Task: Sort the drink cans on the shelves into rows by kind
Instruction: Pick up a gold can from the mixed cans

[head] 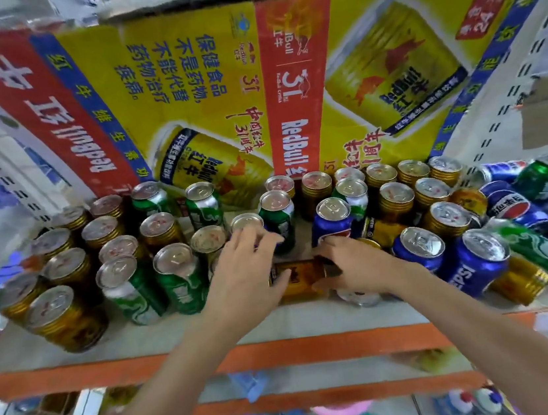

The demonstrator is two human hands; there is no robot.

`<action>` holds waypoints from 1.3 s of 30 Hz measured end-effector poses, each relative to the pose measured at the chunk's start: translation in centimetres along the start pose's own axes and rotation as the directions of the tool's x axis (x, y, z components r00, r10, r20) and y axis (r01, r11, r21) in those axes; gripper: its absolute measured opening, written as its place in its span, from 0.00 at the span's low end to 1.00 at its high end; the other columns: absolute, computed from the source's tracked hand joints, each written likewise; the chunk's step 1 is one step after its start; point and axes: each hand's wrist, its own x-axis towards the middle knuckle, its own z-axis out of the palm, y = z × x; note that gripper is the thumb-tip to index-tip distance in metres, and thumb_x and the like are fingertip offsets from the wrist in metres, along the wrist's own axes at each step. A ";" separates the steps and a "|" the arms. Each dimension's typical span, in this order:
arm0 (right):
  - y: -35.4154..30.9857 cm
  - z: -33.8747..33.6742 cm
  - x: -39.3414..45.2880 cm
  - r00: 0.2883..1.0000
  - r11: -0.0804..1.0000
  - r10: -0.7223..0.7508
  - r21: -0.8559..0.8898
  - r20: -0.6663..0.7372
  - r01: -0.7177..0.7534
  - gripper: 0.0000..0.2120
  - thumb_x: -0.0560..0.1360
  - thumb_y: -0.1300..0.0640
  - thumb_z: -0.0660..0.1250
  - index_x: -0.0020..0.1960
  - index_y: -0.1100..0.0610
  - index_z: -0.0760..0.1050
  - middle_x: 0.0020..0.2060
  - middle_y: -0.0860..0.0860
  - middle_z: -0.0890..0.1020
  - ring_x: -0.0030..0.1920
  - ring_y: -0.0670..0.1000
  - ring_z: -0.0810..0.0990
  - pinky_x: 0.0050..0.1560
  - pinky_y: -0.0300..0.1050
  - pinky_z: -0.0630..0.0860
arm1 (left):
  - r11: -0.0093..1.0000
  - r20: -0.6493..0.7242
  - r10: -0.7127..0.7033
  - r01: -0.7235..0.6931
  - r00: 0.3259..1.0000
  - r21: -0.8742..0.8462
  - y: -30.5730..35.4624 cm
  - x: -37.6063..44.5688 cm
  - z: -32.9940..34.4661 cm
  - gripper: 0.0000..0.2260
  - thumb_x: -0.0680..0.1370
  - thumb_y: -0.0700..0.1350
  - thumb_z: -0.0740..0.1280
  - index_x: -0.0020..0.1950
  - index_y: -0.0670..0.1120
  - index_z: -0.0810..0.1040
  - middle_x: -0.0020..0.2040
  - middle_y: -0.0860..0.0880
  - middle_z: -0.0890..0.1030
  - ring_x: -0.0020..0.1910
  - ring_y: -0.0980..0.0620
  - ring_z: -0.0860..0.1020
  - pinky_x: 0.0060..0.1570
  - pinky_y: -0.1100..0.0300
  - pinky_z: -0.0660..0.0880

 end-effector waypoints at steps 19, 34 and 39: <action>1.3 2.3 -5.1 0.997 0.906 0.016 -0.421 -0.078 -0.048 0.29 0.72 0.62 0.65 0.71 0.55 0.61 0.71 0.58 0.55 0.71 0.60 0.54 0.60 0.51 0.68 | 0.949 0.262 -0.131 0.197 0.956 -0.245 2.9 2.3 3.9 0.28 0.71 0.48 0.74 0.66 0.46 0.65 0.64 0.51 0.67 0.62 0.51 0.70 0.56 0.64 0.64; 2.0 -2.8 -3.7 0.972 0.953 0.143 0.292 -0.185 -0.085 0.28 0.68 0.46 0.71 0.61 0.54 0.64 0.56 0.49 0.71 0.53 0.50 0.73 0.47 0.43 0.69 | 1.000 0.244 -0.011 0.014 0.970 -0.010 2.8 2.0 3.7 0.39 0.69 0.68 0.63 0.73 0.47 0.61 0.69 0.51 0.66 0.71 0.52 0.62 0.71 0.63 0.40; 2.7 -4.0 -3.2 0.948 0.640 0.297 0.760 -0.114 -0.109 0.18 0.69 0.45 0.69 0.56 0.48 0.72 0.52 0.49 0.78 0.53 0.48 0.77 0.55 0.48 0.77 | 0.937 0.190 -0.078 0.137 0.979 -0.321 5.0 2.3 3.6 0.42 0.68 0.62 0.71 0.74 0.51 0.53 0.66 0.50 0.71 0.64 0.49 0.71 0.65 0.60 0.64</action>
